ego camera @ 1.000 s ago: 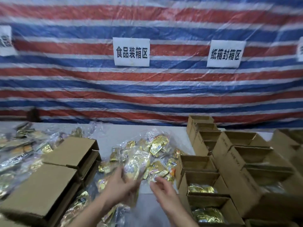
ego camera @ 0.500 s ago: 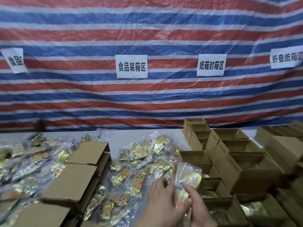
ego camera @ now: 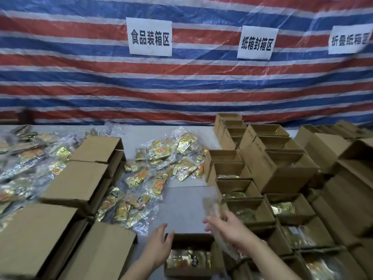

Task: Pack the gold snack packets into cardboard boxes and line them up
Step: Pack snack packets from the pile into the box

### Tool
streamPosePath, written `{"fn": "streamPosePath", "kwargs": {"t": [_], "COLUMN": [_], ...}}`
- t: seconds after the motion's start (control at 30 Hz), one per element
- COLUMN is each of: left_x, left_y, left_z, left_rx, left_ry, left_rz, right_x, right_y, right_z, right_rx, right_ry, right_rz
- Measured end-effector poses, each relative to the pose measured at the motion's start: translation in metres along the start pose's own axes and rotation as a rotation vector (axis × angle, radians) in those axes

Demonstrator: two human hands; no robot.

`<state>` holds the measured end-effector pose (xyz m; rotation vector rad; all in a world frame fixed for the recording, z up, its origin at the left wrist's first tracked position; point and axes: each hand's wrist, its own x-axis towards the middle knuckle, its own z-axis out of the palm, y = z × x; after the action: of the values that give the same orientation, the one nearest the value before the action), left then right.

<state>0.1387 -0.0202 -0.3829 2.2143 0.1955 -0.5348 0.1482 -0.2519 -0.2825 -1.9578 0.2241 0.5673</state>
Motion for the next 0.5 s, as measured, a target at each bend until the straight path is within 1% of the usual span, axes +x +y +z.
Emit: {"fn": "streamPosePath", "kwargs": {"t": [0.07, 0.2, 0.33, 0.4, 0.47, 0.5], "left_x": [0.001, 0.002, 0.002, 0.001, 0.0, 0.0], "left_y": [-0.015, -0.028, -0.024, -0.019, -0.014, -0.013], "left_z": [0.013, 0.027, 0.027, 0.023, 0.019, 0.017], "left_rx": [-0.034, -0.192, -0.278, -0.346, -0.41, -0.411], "left_ry": [-0.011, 0.013, 0.038, 0.009, -0.052, -0.066], "left_rz": [-0.025, -0.054, -0.051, -0.111, -0.194, -0.205], "right_x": [0.004, 0.014, 0.034, 0.047, 0.062, 0.071], "right_y": [0.006, 0.014, 0.019, 0.018, 0.018, 0.021], "right_z": [0.002, 0.012, 0.031, 0.046, 0.064, 0.071], "right_rx": [-0.154, -0.374, -0.666, -0.855, -1.034, -1.081], "right_ry": [-0.092, -0.329, -0.446, -0.499, -0.532, -0.543], "right_rz": [-0.024, -0.051, -0.028, -0.027, -0.014, -0.001]}}
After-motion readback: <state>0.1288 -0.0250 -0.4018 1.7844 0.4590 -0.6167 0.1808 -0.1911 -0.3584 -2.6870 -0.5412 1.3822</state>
